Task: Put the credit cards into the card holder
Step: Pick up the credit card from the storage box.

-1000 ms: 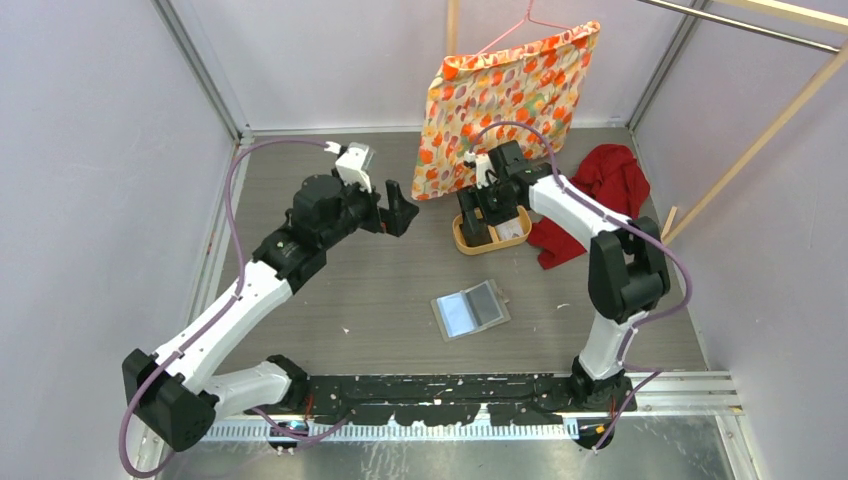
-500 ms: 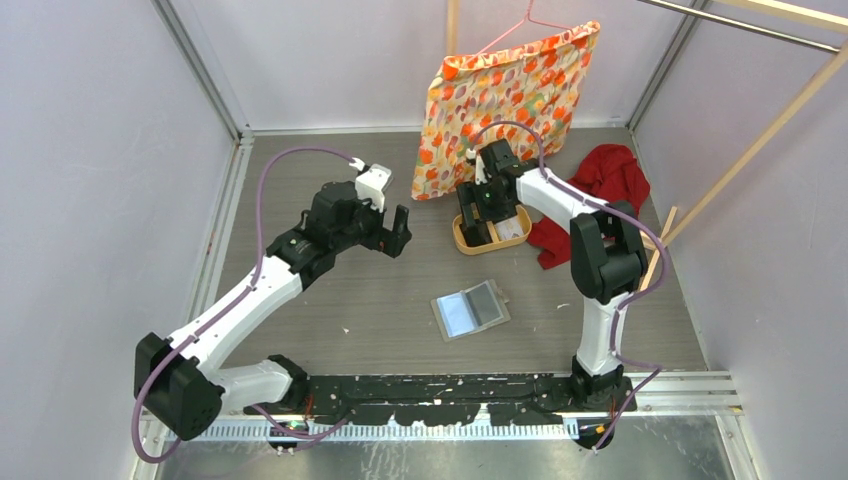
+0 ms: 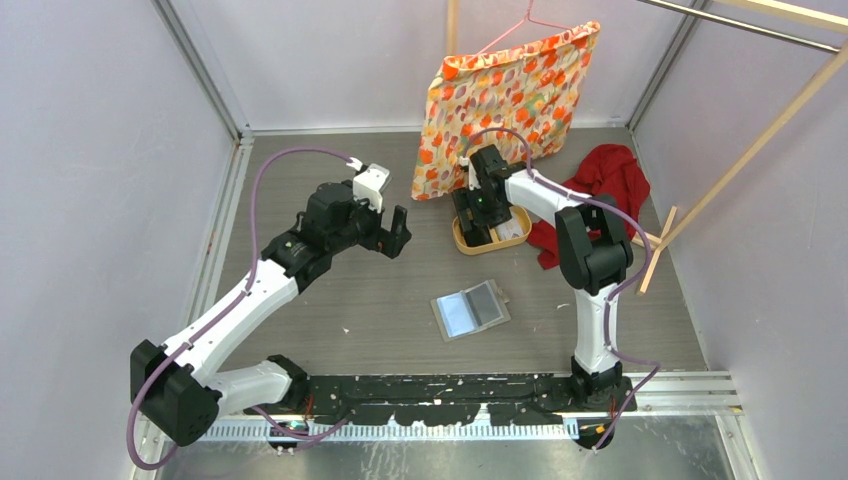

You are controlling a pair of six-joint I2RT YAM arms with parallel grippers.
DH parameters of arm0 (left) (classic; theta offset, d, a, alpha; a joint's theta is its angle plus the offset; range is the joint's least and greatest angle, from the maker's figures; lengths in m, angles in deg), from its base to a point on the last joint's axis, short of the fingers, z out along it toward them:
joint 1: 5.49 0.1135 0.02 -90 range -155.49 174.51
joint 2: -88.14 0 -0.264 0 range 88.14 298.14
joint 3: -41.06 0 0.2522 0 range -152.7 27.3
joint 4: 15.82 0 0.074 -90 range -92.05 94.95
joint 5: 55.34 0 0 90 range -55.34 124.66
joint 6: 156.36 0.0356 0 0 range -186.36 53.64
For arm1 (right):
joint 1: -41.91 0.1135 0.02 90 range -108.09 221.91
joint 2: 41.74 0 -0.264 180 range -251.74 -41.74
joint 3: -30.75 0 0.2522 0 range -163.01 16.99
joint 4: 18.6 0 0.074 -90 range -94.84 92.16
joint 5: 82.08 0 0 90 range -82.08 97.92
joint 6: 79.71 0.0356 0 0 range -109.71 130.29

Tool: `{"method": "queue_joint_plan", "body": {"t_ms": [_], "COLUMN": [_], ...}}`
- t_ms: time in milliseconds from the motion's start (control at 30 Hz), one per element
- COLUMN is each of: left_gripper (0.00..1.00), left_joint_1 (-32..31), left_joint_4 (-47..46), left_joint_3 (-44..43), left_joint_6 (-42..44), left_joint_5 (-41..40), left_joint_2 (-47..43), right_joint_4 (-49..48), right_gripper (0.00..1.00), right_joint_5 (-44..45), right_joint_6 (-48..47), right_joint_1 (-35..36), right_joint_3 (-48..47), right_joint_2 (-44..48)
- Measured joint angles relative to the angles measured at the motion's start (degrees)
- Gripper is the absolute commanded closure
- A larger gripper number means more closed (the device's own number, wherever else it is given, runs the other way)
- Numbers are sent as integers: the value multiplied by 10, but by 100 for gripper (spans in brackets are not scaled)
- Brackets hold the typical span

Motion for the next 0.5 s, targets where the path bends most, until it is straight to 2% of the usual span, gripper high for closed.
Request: {"method": "queue_joint_plan", "body": {"t_ms": [500], "left_gripper": [1], "left_joint_1": [0], "left_joint_4": [3], "left_joint_3": [0], "left_joint_6": [0], "left_joint_5": [3], "left_joint_2": [0], "right_joint_4": [-3], "right_gripper": [39], "right_joint_5": [36], "right_joint_6": [-7], "right_joint_1": [7], "right_joint_3": [-6], "right_joint_2": [-10]}}
